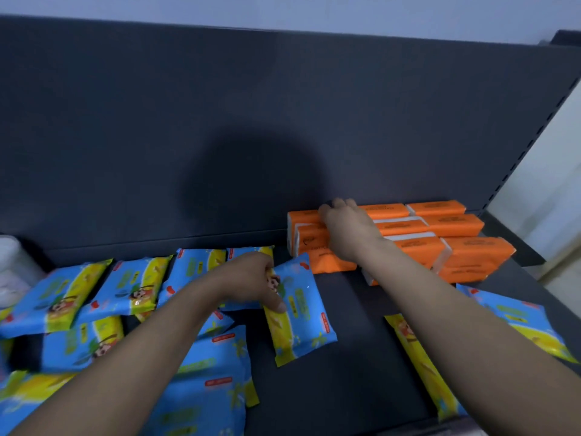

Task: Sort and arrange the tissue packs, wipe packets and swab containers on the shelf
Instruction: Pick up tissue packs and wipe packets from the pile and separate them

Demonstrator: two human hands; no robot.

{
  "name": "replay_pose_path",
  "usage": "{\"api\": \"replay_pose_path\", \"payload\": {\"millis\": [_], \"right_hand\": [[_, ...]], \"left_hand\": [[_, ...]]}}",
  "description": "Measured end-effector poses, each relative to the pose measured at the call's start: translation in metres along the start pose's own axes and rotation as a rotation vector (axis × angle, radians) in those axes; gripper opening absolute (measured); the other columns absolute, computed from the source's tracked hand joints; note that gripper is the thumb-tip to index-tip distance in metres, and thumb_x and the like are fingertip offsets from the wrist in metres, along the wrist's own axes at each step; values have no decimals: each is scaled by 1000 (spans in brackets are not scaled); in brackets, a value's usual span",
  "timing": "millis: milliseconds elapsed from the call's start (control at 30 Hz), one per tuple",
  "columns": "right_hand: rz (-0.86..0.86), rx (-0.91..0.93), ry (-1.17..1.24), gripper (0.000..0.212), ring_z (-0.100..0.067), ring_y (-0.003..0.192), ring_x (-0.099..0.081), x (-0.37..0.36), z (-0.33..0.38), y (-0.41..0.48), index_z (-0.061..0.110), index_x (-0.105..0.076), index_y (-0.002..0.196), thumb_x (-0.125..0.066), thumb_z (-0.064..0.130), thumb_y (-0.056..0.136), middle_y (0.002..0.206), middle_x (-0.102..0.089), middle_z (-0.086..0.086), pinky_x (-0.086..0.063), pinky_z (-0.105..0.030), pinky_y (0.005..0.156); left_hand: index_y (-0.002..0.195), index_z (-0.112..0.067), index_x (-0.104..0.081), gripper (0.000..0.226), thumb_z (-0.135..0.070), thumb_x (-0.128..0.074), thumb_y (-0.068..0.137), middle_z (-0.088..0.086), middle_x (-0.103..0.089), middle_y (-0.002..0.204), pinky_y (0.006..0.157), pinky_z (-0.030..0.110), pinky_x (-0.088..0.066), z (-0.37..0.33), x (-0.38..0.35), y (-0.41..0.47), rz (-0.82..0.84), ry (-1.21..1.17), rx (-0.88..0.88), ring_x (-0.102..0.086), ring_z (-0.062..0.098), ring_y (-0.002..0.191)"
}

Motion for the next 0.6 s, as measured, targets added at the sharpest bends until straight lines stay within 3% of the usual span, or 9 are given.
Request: {"api": "replay_pose_path", "payload": {"millis": [100,167,267,367,433,533,600], "right_hand": [[-11,-12,28,41,-33,114,-44,-1,2,-4,5,-47,122,-47,-1,82,123,-48,-16,-39,-34,93],[0,-22,102,41,-34,115,-46,0,-1,-8,5,-49,122,-51,1,82,121,-49,-17,-38,-33,94],[-47,-38,260,44,-34,117,-50,13,-9,-25,7,-51,124,-58,5,80,122,-53,-16,-40,-32,96],[-196,-126,348,29,-32,107,-58,30,-29,-54,10,-60,112,-58,11,83,112,-63,-15,-43,-33,87],[-220,-245,389,14,-30,97,-61,31,-51,-78,13,-65,96,-58,17,85,98,-69,-13,-44,-34,80],[-51,-396,367,10,-28,91,-63,13,-83,-113,14,-66,82,-65,23,80,94,-70,-14,-41,-29,70],[164,-477,247,28,-30,97,-63,-12,-102,-136,9,-67,93,-69,32,77,103,-68,-16,-42,-28,71]], "left_hand": [[123,-22,-46,62,-26,-80,71,-13,-51,115,85,25,-40,1,7,-11,-10,-159,-55,-48,12,104],[109,-26,-49,49,-17,-79,72,-18,-54,96,79,23,-44,-1,11,-15,-28,-284,-103,-51,10,97],[93,-16,-58,24,-15,-76,75,-9,-60,72,56,18,-48,-8,14,-13,-72,-426,-181,-59,9,68],[83,-13,-58,11,-22,-66,85,3,-58,69,54,27,-48,-22,11,-7,-91,-527,-238,-56,15,61],[81,-19,-59,8,-23,-64,86,-2,-56,65,51,25,-45,-35,6,-3,-103,-530,-292,-53,10,54],[94,-14,-62,8,-15,-64,86,-2,-57,66,44,17,-43,-55,-8,-1,-9,-557,-330,-53,2,48],[101,-9,-62,20,-10,-68,82,5,-62,79,54,24,-53,-67,-21,0,80,-551,-352,-59,7,61]]}}
Point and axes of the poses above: each hand's wrist, its own y-axis towards the middle knuckle, its own x-axis out of the back of the hand, z = x × y, the point moved 7 cm from there along y, towards the middle knuckle
